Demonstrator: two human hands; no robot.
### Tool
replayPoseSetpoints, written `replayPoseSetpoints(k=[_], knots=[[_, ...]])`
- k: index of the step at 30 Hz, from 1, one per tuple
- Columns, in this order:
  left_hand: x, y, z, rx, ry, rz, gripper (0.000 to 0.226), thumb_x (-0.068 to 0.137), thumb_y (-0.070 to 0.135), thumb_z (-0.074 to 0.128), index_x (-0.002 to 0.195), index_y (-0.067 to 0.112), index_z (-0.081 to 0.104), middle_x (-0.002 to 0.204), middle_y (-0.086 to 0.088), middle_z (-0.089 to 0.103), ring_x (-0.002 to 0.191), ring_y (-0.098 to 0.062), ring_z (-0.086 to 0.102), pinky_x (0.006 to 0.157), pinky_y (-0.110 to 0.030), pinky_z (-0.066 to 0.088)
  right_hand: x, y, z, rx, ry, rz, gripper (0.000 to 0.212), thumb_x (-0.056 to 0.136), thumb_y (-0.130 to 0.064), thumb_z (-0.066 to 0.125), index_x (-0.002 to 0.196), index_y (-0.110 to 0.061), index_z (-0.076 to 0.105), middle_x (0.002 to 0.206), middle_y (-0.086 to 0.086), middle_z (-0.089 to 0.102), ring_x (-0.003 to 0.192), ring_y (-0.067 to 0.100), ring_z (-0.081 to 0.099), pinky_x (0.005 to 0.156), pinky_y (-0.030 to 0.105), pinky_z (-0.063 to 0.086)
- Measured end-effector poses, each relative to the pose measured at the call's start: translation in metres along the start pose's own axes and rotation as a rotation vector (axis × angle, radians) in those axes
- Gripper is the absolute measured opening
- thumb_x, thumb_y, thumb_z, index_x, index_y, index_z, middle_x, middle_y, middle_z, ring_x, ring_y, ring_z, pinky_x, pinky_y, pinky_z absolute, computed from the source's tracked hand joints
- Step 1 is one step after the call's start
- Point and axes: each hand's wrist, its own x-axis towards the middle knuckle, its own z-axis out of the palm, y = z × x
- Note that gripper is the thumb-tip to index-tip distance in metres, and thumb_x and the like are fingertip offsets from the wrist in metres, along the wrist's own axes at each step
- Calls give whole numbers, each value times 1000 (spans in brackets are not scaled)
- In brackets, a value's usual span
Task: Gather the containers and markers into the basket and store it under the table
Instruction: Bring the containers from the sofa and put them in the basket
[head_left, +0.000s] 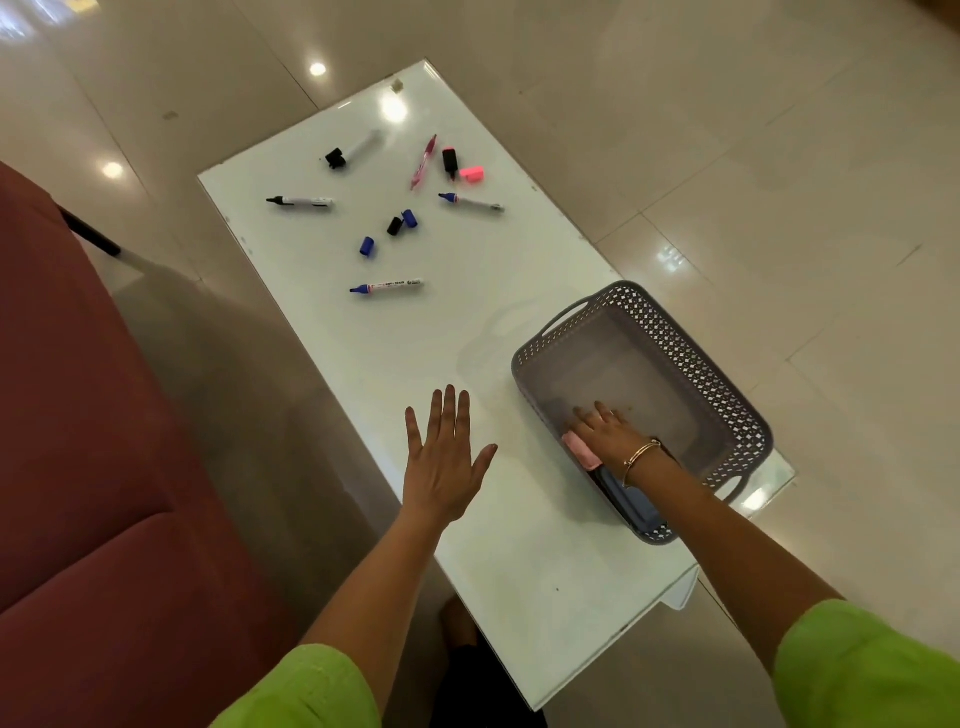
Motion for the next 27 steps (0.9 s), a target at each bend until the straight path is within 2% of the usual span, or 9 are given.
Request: replayPoseSetpoints(k=[2, 3, 5, 7, 10, 14, 20, 25, 27], knots=[[-8, 10, -8, 16, -1, 35, 72, 93, 56, 14, 146, 14, -10, 158, -8, -5, 146, -23, -9, 117, -51, -9, -13, 2, 5, 103, 141, 46, 75, 86, -7, 51, 145, -13, 6, 157, 10, 5, 144, 32, 4, 118, 49, 11], [-14, 18, -14, 27, 1, 63, 72, 93, 56, 14, 146, 14, -10, 158, -9, -4, 146, -23, -7, 117, -52, -8, -25, 1, 8, 220, 269, 96, 78, 84, -13, 56, 145, -13, 7, 157, 10, 7, 145, 30, 5, 118, 48, 11], [-28, 41, -23, 36, -1, 137, 70, 93, 54, 17, 146, 15, -8, 159, -8, -2, 146, -24, -6, 117, -53, -7, -54, -7, 14, 482, 505, 219, 74, 84, -31, 56, 144, -12, 18, 155, 11, 17, 144, 30, 10, 117, 47, 10], [-45, 71, -30, 37, -30, 218, 69, 94, 52, 20, 146, 16, -7, 159, -7, -1, 146, -24, -6, 116, -53, -9, -87, -20, 26, 631, 613, 336, 69, 86, -42, 50, 143, -12, 23, 154, 12, 22, 144, 32, 12, 117, 48, 10], [-74, 117, -33, 53, -80, 305, 68, 95, 50, 21, 146, 17, -9, 159, -7, -3, 146, -24, -7, 114, -53, -12, -131, -39, 49, 683, 584, 455, 67, 91, -42, 44, 145, -13, 17, 155, 12, 19, 144, 31, 11, 119, 50, 11], [-108, 165, -26, 110, -125, 385, 65, 95, 46, 17, 145, 16, -13, 158, -7, -7, 145, -25, -11, 112, -53, -16, -182, -34, 83, 763, 561, 527, 64, 93, -43, 38, 145, -18, 12, 157, 8, 12, 145, 26, 4, 119, 49, 8], [-137, 241, 13, 112, -160, 416, 65, 95, 46, 16, 142, 20, -20, 157, -5, -13, 144, -23, -16, 111, -49, -19, -247, 37, 151, 762, 502, 591, 63, 93, -49, 33, 145, -19, 15, 157, 7, 10, 145, 26, 2, 120, 48, 8], [-148, 317, 67, 84, -150, 407, 64, 96, 44, 19, 146, 19, -12, 158, -5, -9, 145, -23, -10, 114, -44, -14, -272, 104, 215, 680, 453, 565, 64, 93, -50, 30, 146, -20, 8, 158, 6, 5, 145, 26, -2, 119, 47, 4], [-148, 343, 94, 70, -178, 432, 65, 95, 45, 20, 145, 19, -12, 158, -6, -9, 146, -23, -8, 117, -45, -8, -272, 128, 243, 688, 445, 593, 65, 93, -50, 30, 146, -19, 7, 158, 7, 5, 145, 27, -2, 119, 47, 5]])
